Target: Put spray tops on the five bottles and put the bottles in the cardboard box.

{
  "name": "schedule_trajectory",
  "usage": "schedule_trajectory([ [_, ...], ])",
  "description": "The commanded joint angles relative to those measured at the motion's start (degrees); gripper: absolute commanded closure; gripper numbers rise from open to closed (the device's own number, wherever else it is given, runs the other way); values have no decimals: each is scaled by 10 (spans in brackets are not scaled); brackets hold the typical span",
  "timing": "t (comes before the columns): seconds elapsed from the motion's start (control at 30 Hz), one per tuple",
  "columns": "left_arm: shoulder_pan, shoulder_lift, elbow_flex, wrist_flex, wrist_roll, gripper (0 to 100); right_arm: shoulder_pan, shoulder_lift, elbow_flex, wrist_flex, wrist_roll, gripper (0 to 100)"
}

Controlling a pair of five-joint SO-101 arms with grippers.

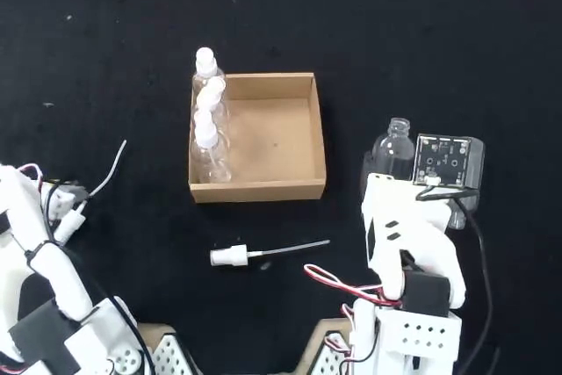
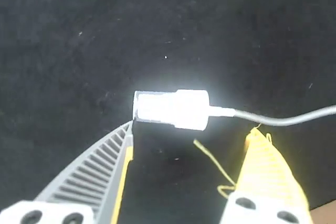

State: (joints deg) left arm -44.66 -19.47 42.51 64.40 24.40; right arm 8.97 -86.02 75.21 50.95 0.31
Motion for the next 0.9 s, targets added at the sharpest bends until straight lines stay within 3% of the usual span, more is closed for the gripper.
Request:
schedule_trajectory([
  [0.0,12,-1,-16,-1,120,746,10,-16,-4,-15,-5,988],
  [0.17,1,16,-4,-37,192,746,10,-16,-4,-15,-5,988],
  [0.77,16,137,-46,-38,196,755,10,-16,-4,-15,-5,988],
  [0.87,20,153,-53,-36,196,838,10,-16,-4,-15,-5,988],
])
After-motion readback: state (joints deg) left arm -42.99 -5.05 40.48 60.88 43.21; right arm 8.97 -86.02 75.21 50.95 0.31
